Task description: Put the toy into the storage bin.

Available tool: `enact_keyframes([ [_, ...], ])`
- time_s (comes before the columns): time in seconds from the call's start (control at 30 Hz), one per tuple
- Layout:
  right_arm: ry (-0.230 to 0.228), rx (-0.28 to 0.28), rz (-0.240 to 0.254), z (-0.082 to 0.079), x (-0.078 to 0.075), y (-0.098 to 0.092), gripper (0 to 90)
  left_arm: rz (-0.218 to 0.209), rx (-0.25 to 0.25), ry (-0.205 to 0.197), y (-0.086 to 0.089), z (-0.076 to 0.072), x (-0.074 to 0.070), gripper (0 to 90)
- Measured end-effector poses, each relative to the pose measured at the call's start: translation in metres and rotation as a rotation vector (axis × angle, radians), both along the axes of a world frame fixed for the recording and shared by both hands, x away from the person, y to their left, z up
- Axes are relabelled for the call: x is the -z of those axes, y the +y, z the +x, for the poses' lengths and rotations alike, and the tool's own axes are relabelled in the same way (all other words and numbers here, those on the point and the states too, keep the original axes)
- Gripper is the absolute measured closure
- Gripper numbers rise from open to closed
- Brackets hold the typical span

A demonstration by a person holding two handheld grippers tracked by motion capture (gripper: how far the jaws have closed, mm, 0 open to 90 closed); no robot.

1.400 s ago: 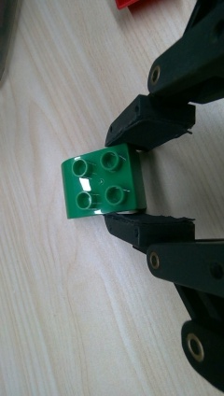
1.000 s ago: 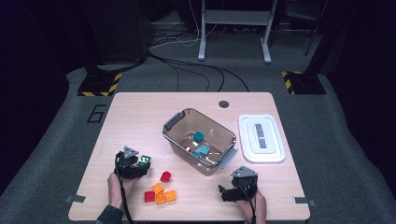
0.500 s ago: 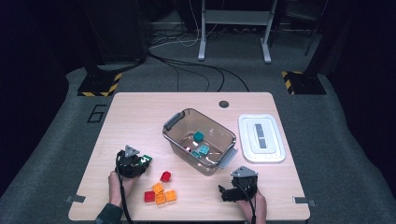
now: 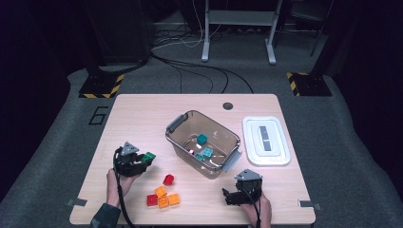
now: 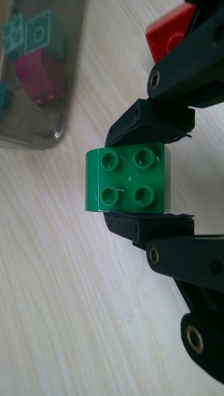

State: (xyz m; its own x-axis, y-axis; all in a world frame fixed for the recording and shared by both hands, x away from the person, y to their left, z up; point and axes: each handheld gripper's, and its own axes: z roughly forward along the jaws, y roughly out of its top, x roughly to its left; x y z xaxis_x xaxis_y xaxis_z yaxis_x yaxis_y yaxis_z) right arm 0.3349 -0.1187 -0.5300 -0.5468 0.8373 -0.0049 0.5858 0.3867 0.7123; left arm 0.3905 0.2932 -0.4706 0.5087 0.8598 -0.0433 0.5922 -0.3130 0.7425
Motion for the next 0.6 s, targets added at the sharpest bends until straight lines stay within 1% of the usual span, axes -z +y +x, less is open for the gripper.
enact_keyframes([
  [0.07,0.0,0.0,0.0,0.0,0.0,0.0,0.0,0.005,0.011,-0.003,-0.002,0.0,-0.006,58.6],
  [0.13,0.0,0.001,0.0,0.0,0.0,0.0,0.0,0.0,0.015,-0.011,-0.005,0.001,-0.011,58.7],
  [0.23,0.0,0.003,0.0,0.0,0.0,0.0,0.0,0.011,0.034,-0.015,-0.007,0.001,-0.017,58.7],
  [0.37,0.0,0.003,0.001,0.0,0.0,0.0,0.0,0.007,0.049,-0.028,-0.011,0.002,-0.026,58.7],
  [0.57,-0.002,0.01,-0.002,0.0,0.0,0.0,0.0,0.012,0.086,-0.04,-0.016,0.004,-0.041,58.7],
  [0.6,0.0,0.015,-0.001,0.0,0.0,0.0,0.0,0.006,0.089,-0.044,-0.017,0.004,-0.043,58.7],
])
